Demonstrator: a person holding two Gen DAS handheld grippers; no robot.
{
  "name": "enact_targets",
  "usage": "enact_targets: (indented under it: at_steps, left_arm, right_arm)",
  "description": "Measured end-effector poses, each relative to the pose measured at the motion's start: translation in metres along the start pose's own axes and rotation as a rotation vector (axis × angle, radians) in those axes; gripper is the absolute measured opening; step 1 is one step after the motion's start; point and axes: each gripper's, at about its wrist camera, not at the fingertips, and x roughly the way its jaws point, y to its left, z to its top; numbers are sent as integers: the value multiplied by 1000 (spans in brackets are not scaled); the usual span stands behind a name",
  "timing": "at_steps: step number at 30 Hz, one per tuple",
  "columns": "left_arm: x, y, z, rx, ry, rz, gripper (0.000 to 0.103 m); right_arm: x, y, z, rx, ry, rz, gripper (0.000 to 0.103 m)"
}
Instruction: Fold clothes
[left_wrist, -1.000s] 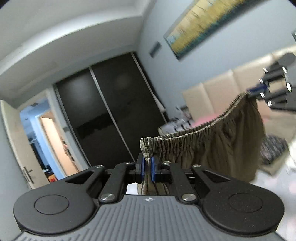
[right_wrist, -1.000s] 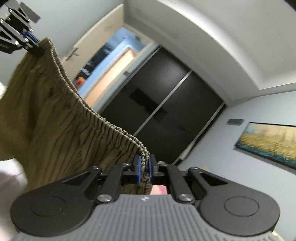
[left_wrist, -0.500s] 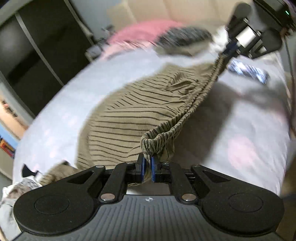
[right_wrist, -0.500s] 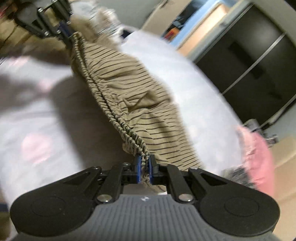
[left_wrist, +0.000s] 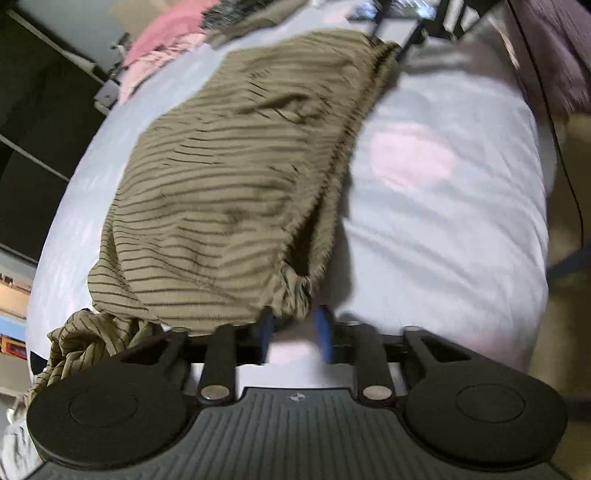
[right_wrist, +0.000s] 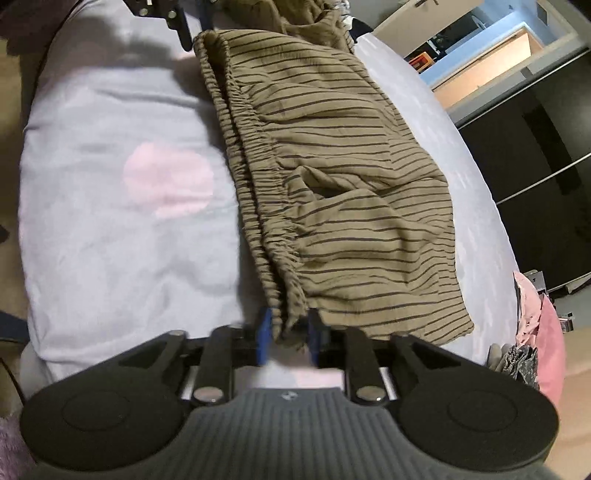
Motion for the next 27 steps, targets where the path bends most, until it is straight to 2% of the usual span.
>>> enact_targets:
  at_steps: [3,6,8,11,16,17,18,21,22,23,24,27]
  left_arm:
    - [-10,-3,1,-2,-33,25,41]
    - [-13,-5,17,-9,-79,39,44]
    - [-7,-9,28,10,-71,51,45]
    - [9,-13,38,42,-46,65,45]
    - [38,-7,49,2,4,64,44]
    - [42,-6,50,-10,11,60,43]
    - [45,-4,51,-18,15,57,36]
    - [47,-3,51,-17,6,56,17]
    - [46,-4,50,-6,2,64,16]
    - [46,-5,49,4,0,69,12]
    - [44,-5,47,11,-1,69,11]
    - [36,-6,45,6,8,52,9]
  right_arm:
    - [-13,3,1,-21,-31,-18,40]
    - [-20,13,6,-43,-54,-27,42]
    - [-14,21,10,-68,-38,-43,48]
    - [2,29,15,-99,-6,-57,48]
    - [26,29,18,-102,18,-82,48]
    - [29,30,18,-115,20,-89,48]
    - [33,31,17,-133,17,-98,47]
    - [38,37,13,-204,3,-124,40]
    - [39,38,11,-227,3,-132,33]
    - [39,40,10,-249,6,-139,22]
    - [39,41,8,-267,10,-143,16]
    - [29,34,8,-240,6,-128,12]
